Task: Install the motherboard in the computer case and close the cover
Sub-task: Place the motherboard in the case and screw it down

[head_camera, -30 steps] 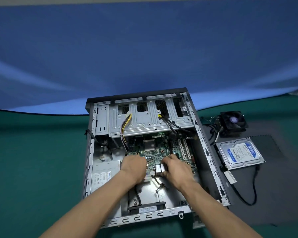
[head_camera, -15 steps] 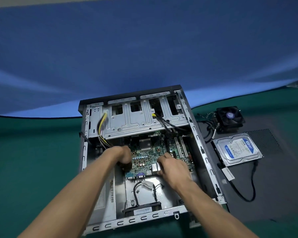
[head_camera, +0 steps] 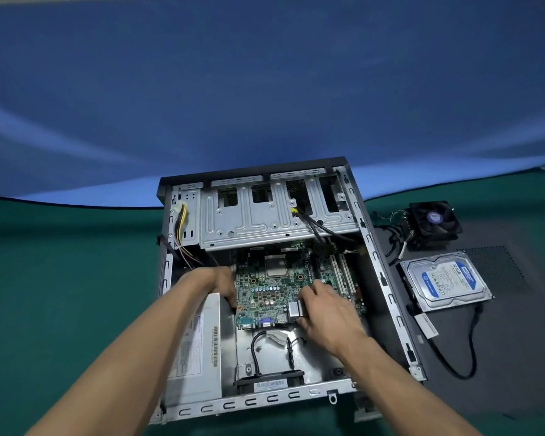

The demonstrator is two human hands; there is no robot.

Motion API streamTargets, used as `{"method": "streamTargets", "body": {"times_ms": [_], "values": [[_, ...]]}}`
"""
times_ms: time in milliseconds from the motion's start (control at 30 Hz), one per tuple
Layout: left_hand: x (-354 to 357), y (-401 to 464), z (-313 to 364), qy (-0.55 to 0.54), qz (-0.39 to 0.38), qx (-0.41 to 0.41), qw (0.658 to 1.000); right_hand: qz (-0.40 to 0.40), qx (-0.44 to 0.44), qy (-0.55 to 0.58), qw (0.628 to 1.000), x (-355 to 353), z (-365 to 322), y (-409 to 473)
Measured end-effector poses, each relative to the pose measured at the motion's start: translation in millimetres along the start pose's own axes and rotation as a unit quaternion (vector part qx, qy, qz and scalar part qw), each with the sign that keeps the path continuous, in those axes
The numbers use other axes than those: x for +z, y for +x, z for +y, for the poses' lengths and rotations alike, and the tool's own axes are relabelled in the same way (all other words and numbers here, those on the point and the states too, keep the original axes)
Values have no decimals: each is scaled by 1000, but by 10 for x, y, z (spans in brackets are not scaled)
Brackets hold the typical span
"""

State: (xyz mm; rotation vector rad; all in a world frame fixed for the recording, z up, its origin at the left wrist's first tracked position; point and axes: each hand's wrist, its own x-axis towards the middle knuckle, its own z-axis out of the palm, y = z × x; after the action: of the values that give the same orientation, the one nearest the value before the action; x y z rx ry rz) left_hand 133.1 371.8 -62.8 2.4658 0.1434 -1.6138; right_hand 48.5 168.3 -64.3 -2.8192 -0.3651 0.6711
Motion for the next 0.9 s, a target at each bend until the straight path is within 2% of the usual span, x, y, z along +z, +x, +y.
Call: {"method": "streamTargets", "body": {"times_ms": [67,133,367,667,800,900], "values": [[34,57,-29,35,27,9,999,-11,-3,-40,999,12,-28,24],[38,76,-36,47,22,8,999,-16,-14,-80,997,22,-65,66],[29,115,-46,42,34,9,999,-21,-96,-217,971,81,-138,146],[25,214,-159,-74,102,-22,992,-45,-77,-142,986,-13,-159,66],[23,240,-167,-89,129,-36,987,-39,-81,-129,988,-7,-162,79],[1,151,-158,-160,142,-49,976,-37,-77,-118,989,10,-163,92]]}}
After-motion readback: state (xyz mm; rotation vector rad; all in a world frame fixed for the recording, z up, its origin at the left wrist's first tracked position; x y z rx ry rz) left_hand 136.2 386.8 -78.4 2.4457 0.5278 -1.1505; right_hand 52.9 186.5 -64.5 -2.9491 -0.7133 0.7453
